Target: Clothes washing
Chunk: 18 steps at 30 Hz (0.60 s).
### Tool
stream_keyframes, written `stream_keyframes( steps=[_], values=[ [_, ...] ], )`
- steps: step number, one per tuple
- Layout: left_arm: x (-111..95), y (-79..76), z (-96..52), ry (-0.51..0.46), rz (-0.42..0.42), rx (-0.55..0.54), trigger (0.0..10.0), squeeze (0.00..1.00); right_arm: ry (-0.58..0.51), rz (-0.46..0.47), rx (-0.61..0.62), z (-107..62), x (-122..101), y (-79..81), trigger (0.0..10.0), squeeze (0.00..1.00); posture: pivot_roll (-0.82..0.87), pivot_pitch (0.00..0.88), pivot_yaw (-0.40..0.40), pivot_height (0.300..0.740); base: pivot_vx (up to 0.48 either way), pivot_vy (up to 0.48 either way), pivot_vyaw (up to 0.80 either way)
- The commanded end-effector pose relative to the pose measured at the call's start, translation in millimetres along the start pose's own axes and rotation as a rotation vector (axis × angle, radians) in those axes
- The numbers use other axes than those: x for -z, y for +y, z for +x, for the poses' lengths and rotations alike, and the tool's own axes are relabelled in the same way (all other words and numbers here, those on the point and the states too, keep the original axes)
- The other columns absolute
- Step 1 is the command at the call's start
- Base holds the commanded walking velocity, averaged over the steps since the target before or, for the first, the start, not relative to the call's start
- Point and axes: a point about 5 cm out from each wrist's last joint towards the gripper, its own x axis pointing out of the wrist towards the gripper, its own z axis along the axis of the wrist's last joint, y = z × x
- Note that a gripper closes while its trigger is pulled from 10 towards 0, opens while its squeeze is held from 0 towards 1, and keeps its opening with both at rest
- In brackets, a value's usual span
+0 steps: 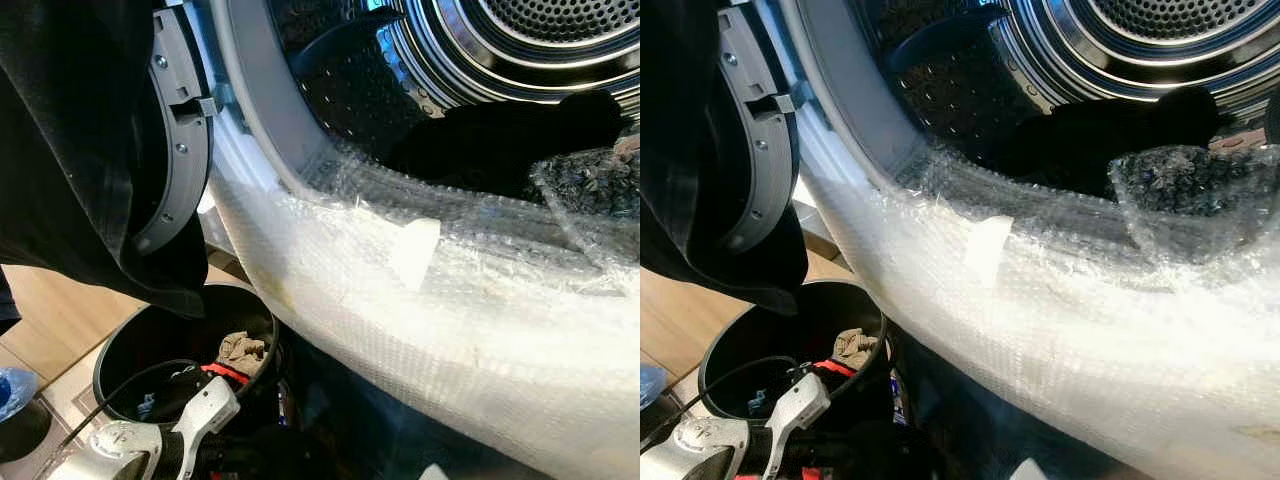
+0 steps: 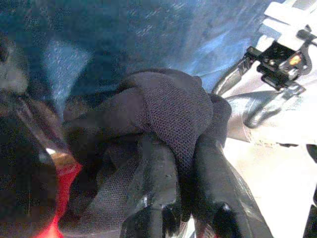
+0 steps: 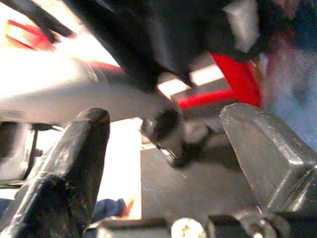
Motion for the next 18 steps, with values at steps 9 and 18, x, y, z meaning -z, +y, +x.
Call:
stream_keyframes(
  steps=[9,18],
  values=[
    [-11,-11.4,13.9,0.010,0.062,0.129,0.0,0.00,-0.144,-0.122,-0.244,-23.8,-40,23.2,10.0,1.00,-0.05,0.047,0.103,0.740,0.000,0.000,0.00],
    [-28,-18.4,32.9,0.008,0.145,0.223,0.0,0.00,-0.144,-0.152,-0.192,-31.3,-52,28.5,10.0,1.00,-0.07,0.061,0.104,0.740,0.000,0.000,0.00]
  ],
)
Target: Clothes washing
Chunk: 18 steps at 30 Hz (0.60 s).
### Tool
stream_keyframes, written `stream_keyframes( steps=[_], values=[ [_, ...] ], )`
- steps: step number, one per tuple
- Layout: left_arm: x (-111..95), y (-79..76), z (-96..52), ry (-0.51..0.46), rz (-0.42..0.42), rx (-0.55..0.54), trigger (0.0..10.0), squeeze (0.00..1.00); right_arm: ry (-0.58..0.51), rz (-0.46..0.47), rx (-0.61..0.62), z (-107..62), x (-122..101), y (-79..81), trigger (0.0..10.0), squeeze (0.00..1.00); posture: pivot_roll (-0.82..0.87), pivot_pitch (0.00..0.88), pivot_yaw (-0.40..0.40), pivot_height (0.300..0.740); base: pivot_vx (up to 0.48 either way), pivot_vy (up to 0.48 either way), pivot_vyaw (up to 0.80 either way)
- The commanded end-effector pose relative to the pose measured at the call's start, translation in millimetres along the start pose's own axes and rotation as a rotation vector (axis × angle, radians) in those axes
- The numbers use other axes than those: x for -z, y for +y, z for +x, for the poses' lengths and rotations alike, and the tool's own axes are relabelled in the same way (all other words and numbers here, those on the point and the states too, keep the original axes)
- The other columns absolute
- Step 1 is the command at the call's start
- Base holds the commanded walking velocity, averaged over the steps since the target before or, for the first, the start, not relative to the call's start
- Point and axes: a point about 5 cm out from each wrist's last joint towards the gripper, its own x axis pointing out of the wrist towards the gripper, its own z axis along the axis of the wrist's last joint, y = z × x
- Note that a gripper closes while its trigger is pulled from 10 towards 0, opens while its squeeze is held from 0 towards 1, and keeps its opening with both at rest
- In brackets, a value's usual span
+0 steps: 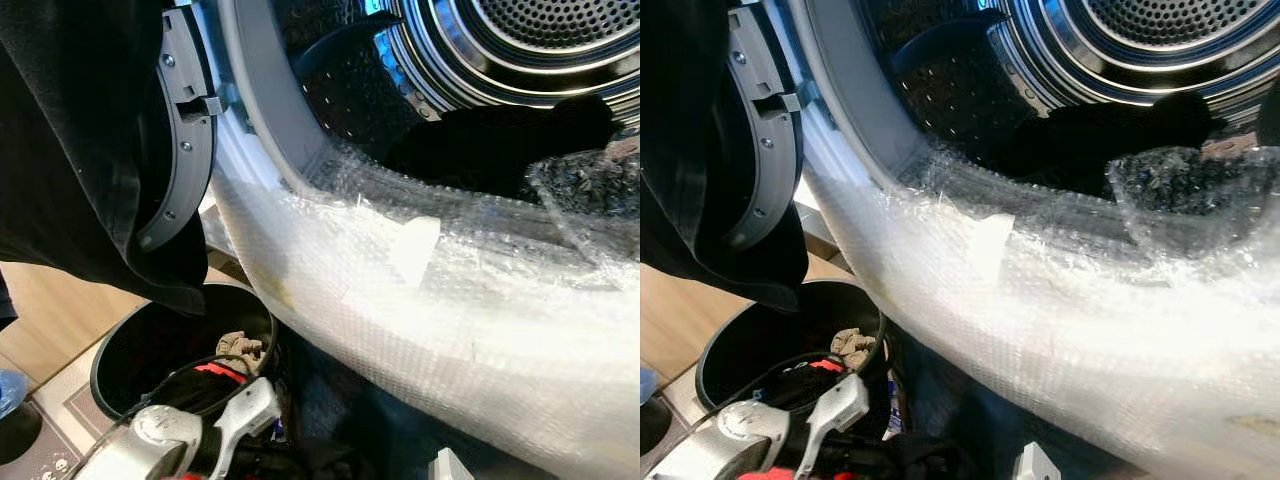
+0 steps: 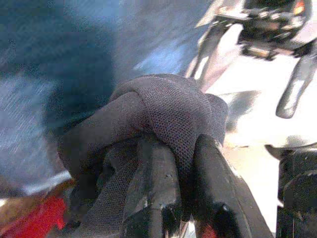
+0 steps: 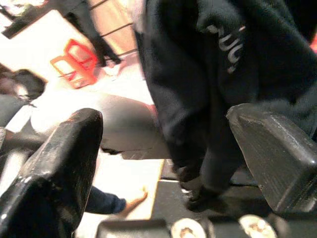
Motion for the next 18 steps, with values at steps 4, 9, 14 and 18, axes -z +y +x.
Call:
stream_keyframes(
  steps=[4,9,14,18],
  values=[
    [-19,-0.2,12.3,-0.030,0.059,0.057,0.0,0.00,-0.035,0.004,0.111,6.6,-7,-8.6,10.0,1.00,-0.07,0.062,0.104,0.740,0.000,0.000,0.00],
    [-25,-2.2,24.9,-0.039,0.083,0.082,0.0,0.00,-0.081,0.018,0.125,9.7,-15,-7.2,10.0,1.00,-0.08,0.065,0.104,0.740,0.000,0.000,0.00],
    [-33,-1.2,34.1,-0.073,0.092,0.073,0.0,0.00,-0.103,0.040,0.111,14.2,-16,-4.1,10.0,1.00,-0.08,0.063,0.104,0.740,0.000,0.000,0.00],
    [-42,3.8,41.2,-0.105,0.108,0.035,0.0,0.00,-0.119,0.060,0.069,17.5,-18,1.5,10.0,1.00,-0.08,0.065,0.104,0.740,0.000,0.000,0.00]
  ],
)
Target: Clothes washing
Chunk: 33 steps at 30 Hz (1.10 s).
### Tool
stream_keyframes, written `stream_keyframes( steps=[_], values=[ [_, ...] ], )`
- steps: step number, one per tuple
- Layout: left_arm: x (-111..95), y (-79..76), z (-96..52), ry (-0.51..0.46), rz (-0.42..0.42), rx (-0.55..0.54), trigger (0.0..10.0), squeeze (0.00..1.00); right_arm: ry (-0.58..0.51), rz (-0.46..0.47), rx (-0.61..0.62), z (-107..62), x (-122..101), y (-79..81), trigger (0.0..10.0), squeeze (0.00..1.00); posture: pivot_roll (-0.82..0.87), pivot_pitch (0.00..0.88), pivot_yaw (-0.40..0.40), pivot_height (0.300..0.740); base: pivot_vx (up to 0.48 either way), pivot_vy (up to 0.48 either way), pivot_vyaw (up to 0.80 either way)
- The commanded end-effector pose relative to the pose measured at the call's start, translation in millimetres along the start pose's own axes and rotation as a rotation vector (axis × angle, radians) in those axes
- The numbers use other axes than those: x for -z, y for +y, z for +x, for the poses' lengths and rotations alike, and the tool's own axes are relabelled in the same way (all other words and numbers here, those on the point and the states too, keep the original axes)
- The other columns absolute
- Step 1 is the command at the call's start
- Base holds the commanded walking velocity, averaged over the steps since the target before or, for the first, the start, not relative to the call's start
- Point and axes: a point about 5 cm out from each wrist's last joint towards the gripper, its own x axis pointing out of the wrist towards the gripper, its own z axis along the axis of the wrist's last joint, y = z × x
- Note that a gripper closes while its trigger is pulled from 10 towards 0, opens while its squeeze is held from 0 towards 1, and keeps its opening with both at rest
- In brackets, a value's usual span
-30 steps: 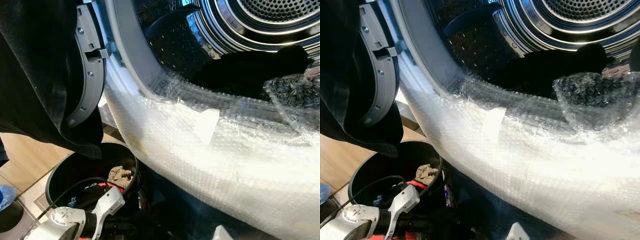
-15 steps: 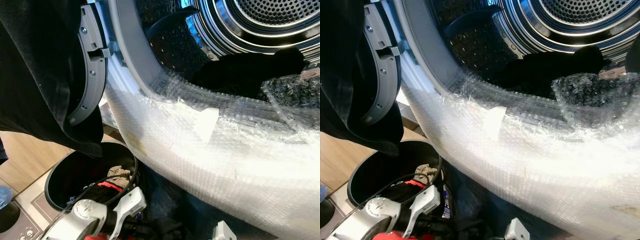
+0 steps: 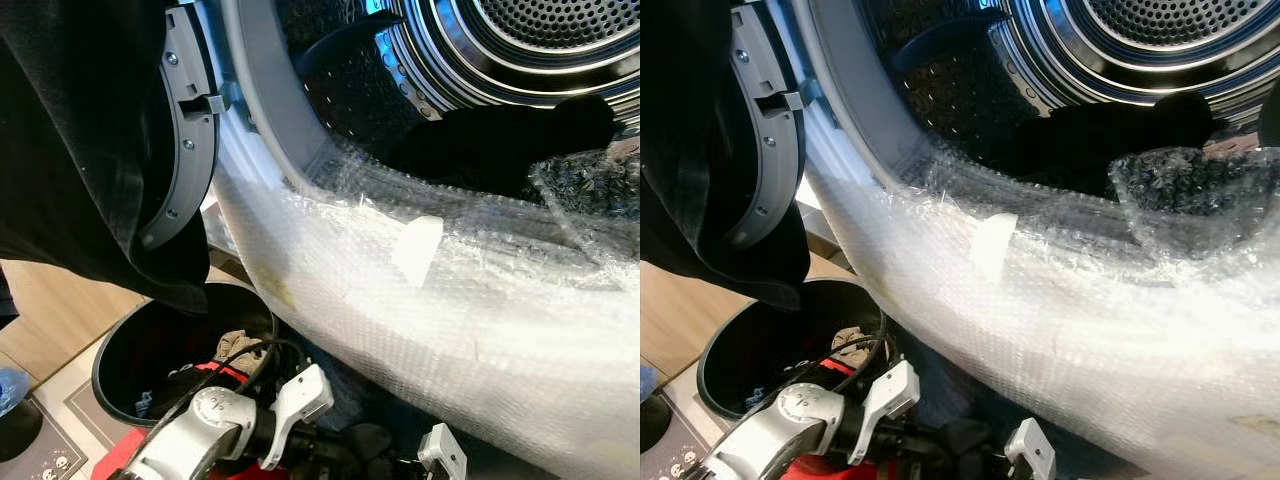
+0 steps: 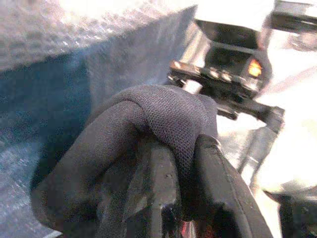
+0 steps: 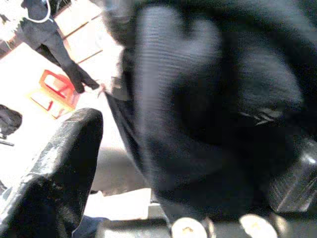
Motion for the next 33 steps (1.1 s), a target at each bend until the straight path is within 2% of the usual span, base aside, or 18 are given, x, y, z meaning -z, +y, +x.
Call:
stream_keyframes(
  steps=[1,9,15,16,17,18,19,23,24,25,26,27,28,30,31,33],
  values=[
    [-9,6.4,0.6,-0.017,0.046,-0.038,0.0,0.00,-0.018,0.004,-0.042,4.1,-4,6.3,10.0,1.00,-0.08,0.065,0.104,0.740,0.000,0.000,0.00],
    [-19,12.0,17.4,-0.058,0.060,-0.080,0.0,0.00,-0.031,0.001,-0.027,7.7,-8,5.7,10.0,1.00,-0.08,0.057,0.107,0.740,0.000,0.000,0.00],
    [-27,4.7,25.5,-0.113,0.039,-0.018,0.0,0.00,-0.060,-0.025,0.170,13.9,-16,-15.0,10.0,1.00,-0.09,0.057,0.108,0.740,0.000,0.000,0.00],
    [-27,4.6,25.8,-0.113,0.040,-0.017,0.0,0.00,-0.067,-0.014,0.180,14.7,-16,-16.2,10.0,0.98,-0.09,0.057,0.108,0.740,0.000,0.000,0.00],
    [-26,4.1,26.1,-0.110,0.041,-0.015,0.0,0.00,-0.079,-0.003,0.169,16.7,-17,-14.9,10.0,0.69,-0.09,0.057,0.108,0.740,0.000,0.000,0.00],
    [-26,4.1,26.1,-0.110,0.041,-0.015,0.0,0.00,-0.079,-0.003,0.169,16.7,-17,-14.9,10.0,0.69,-0.09,0.057,0.108,0.740,0.000,0.000,0.00],
    [-26,3.9,26.2,-0.108,0.041,-0.013,0.0,0.00,-0.081,-0.001,0.160,18.4,-17,-13.3,10.0,0.60,-0.09,0.057,0.108,0.740,0.000,0.000,0.00],
    [-26,3.7,25.5,-0.109,0.041,-0.015,0.0,0.00,-0.074,0.008,0.132,21.4,-15,-10.8,10.0,0.58,-0.08,0.049,0.112,0.740,0.000,0.000,0.00],
    [-26,3.8,25.2,-0.109,0.043,-0.016,0.0,0.00,-0.074,0.007,0.133,21.8,-14,-11.2,2.2,0.54,-0.08,0.044,0.113,0.740,0.000,0.000,0.00],
    [-26,3.9,25.0,-0.108,0.044,-0.016,0.0,0.00,-0.074,0.007,0.135,22.2,-14,-11.5,2.2,0.54,-0.08,0.044,0.113,0.740,0.000,0.000,0.00],
    [-26,4.0,24.6,-0.108,0.044,-0.017,0.0,0.00,-0.074,0.008,0.137,22.8,-14,-11.8,0.0,0.28,-0.08,0.037,0.112,0.740,0.000,0.000,0.00],
    [-26,4.1,24.4,-0.108,0.045,-0.017,0.0,0.00,-0.074,0.008,0.138,23.2,-13,-12.1,0.0,0.23,-0.08,0.037,0.112,0.740,0.000,0.000,0.00],
    [-26,4.3,24.2,-0.108,0.046,-0.017,0.0,0.00,-0.074,0.010,0.136,23.7,-13,-12.0,0.0,0.09,-0.08,0.034,0.112,0.740,0.000,0.000,0.00],
    [-26,4.5,24.0,-0.108,0.047,-0.018,0.0,0.00,-0.075,0.011,0.132,24.1,-13,-11.9,0.0,0.09,-0.08,0.034,0.112,0.740,0.000,0.000,0.00],
    [-26,4.7,24.0,-0.108,0.047,-0.019,0.0,0.00,-0.073,0.007,0.128,24.6,-13,-11.8,0.0,0.00,-0.08,0.026,0.112,0.740,0.000,0.000,0.00],
    [-25,4.8,23.9,-0.105,0.044,-0.019,0.0,0.00,-0.074,0.001,0.113,26.6,-14,-11.6,0.0,0.00,-0.08,0.021,0.114,0.740,0.000,0.000,0.00]
  ],
)
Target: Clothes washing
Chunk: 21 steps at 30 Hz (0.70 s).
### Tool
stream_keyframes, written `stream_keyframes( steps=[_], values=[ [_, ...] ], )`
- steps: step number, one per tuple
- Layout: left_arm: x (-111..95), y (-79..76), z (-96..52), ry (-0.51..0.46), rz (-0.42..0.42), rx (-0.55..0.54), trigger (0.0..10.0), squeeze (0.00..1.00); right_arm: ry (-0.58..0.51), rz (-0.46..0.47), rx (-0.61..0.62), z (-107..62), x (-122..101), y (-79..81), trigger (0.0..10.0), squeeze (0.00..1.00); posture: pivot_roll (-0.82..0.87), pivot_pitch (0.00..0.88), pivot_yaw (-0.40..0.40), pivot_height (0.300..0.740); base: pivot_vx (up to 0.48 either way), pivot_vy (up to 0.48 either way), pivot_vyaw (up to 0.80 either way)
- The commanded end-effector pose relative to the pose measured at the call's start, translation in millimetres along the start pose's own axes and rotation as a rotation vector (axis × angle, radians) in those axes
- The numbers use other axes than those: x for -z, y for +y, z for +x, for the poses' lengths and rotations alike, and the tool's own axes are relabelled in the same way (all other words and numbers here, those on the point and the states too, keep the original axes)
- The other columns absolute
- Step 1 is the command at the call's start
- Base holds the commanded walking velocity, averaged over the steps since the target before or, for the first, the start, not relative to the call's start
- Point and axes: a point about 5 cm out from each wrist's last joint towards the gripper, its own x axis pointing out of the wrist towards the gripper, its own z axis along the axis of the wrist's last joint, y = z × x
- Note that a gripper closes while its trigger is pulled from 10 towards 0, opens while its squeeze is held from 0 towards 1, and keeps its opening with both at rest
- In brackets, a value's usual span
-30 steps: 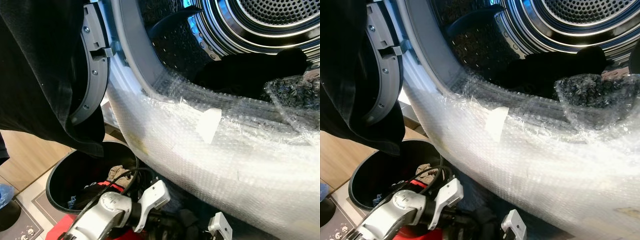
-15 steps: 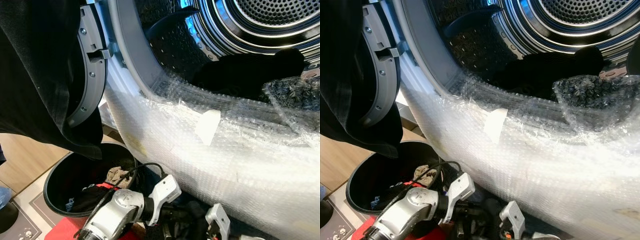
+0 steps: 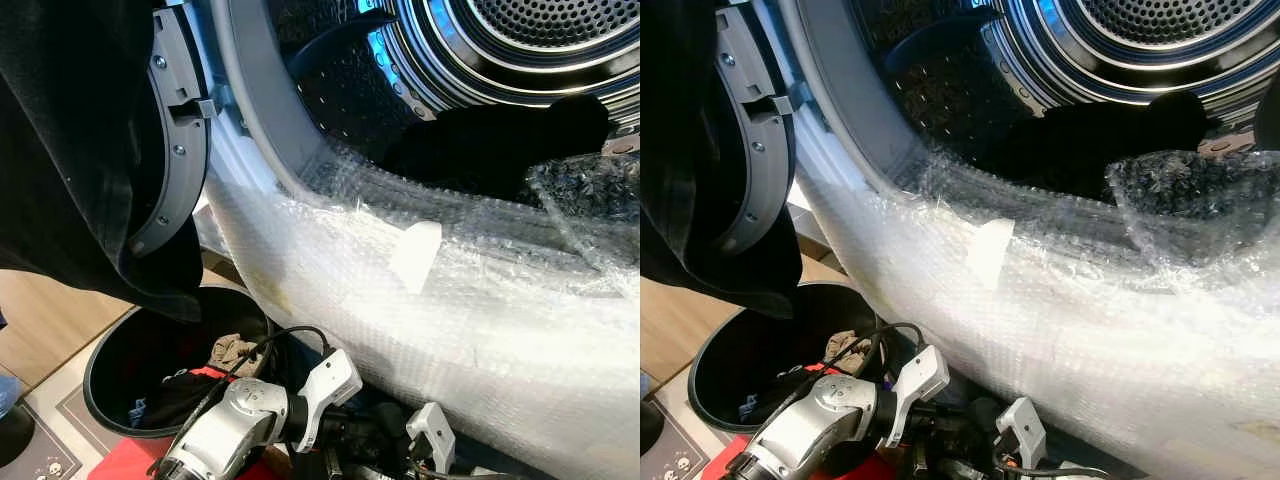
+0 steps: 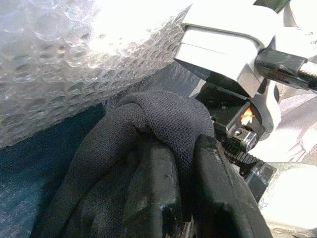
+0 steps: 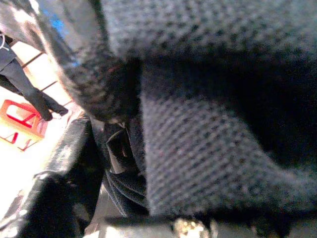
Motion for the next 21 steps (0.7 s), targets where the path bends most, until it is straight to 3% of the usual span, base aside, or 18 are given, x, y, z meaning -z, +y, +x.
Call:
stream_keyframes(
  steps=[1,21],
  values=[
    [-8.7,-1.4,-1.3,-0.029,0.028,0.015,0.0,0.00,0.003,-0.007,-0.033,6.4,-0.2,3.6,0.0,0.00,-0.08,0.021,0.114,0.740,0.000,0.000,0.00],
    [-3.0,0.0,-5.8,-0.024,0.018,0.002,0.0,0.00,-0.001,0.009,-0.082,4.7,6.9,8.4,0.0,0.00,-0.10,0.000,0.133,0.740,0.000,0.000,0.00]
  ],
)
